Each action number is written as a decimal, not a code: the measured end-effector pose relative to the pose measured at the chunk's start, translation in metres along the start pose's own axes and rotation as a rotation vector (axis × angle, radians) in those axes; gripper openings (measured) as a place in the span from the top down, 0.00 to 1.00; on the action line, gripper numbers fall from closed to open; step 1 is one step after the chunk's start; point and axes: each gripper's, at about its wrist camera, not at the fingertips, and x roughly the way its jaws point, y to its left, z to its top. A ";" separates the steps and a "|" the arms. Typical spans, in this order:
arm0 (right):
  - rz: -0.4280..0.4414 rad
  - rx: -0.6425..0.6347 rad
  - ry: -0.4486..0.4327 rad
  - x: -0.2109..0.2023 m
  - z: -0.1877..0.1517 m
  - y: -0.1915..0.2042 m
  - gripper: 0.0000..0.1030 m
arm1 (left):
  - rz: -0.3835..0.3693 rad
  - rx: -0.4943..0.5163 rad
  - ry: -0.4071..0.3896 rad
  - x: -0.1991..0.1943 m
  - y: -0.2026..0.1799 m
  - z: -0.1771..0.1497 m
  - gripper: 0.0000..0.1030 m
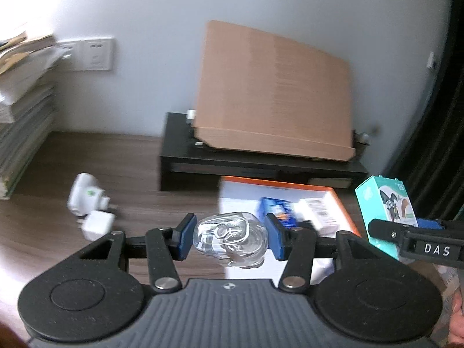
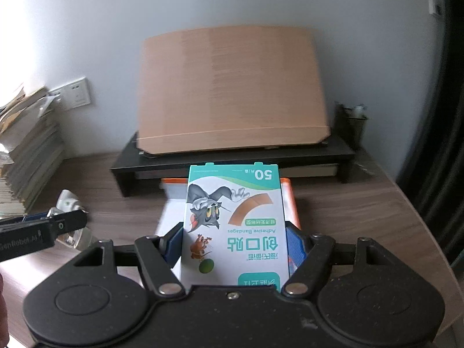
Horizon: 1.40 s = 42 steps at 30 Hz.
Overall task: Organize rigid objects
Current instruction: 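Carry the glass bulb and teal bandage box over the white box with both tools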
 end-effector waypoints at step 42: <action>0.101 -0.018 0.026 0.023 0.003 -0.057 0.19 | 0.049 0.028 0.004 0.033 -0.088 0.004 0.50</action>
